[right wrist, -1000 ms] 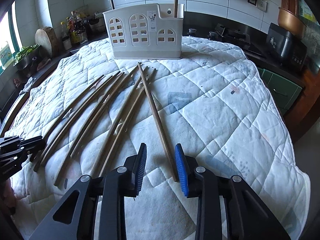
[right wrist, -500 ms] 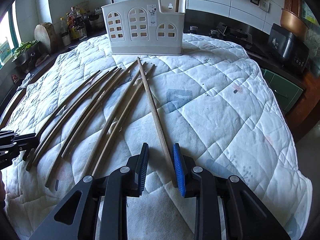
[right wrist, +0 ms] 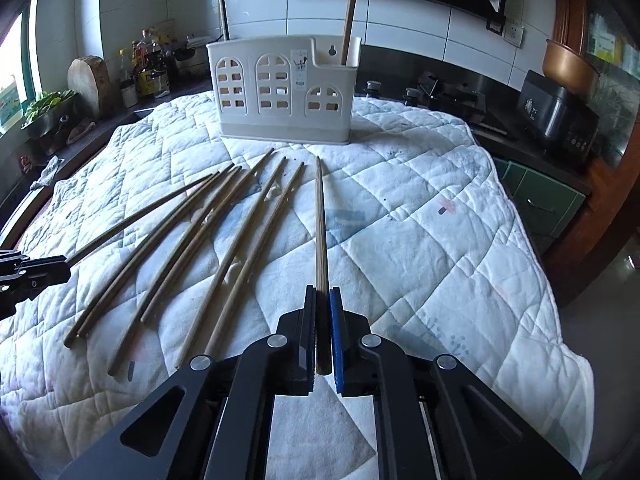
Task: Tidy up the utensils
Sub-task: 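Carry both held chopsticks over the white holder and lower them inside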
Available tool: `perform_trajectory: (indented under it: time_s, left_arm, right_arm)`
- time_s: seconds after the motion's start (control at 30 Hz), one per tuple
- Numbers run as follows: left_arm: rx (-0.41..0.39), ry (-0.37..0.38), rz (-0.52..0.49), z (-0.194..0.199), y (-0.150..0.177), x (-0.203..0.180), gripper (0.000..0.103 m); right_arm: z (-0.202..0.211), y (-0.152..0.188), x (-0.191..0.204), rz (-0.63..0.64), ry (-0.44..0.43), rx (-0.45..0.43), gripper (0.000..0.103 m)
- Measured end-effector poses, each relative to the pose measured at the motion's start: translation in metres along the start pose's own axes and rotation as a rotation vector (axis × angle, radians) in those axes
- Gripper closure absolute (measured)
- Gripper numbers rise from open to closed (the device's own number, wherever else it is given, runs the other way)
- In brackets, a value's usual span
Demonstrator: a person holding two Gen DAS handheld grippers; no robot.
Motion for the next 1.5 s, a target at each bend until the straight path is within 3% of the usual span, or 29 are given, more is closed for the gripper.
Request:
perform_trajectory:
  time_s: [0.27, 0.6, 1.17, 1.5]
  left_arm:
    - [-0.088, -0.002, -0.032, 0.030, -0.021, -0.004, 0.096]
    - [-0.178, 0.011, -0.069, 0.064, -0.072, -0.001, 0.096]
    - [-0.268, -0.030, -0.178, 0.121, -0.182, -0.011, 0.097]
    - [-0.440, -0.047, -0.159, 0.191, -0.270, -0.020, 0.097]
  right_arm:
    - [0.055, -0.021, 0.004, -0.002, 0.010, -0.139, 0.096]
    - [0.109, -0.085, 0.009, 0.039, 0.002, -0.256, 0.096]
    - [0.162, -0.212, 0.000, 0.094, -0.035, -0.209, 0.096]
    - [0.160, -0.261, -0.007, 0.080, -0.004, -0.184, 0.096]
Point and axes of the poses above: each gripper's, at about its wrist camera, not at the fingertips, and z roughly against the way its jaws point, x to its left, y to its underside, the point moved 8 cm from there along -z, roughly the way its jaws point, and after that the axes turned 15 degrees about x, right-handed, at the moved point
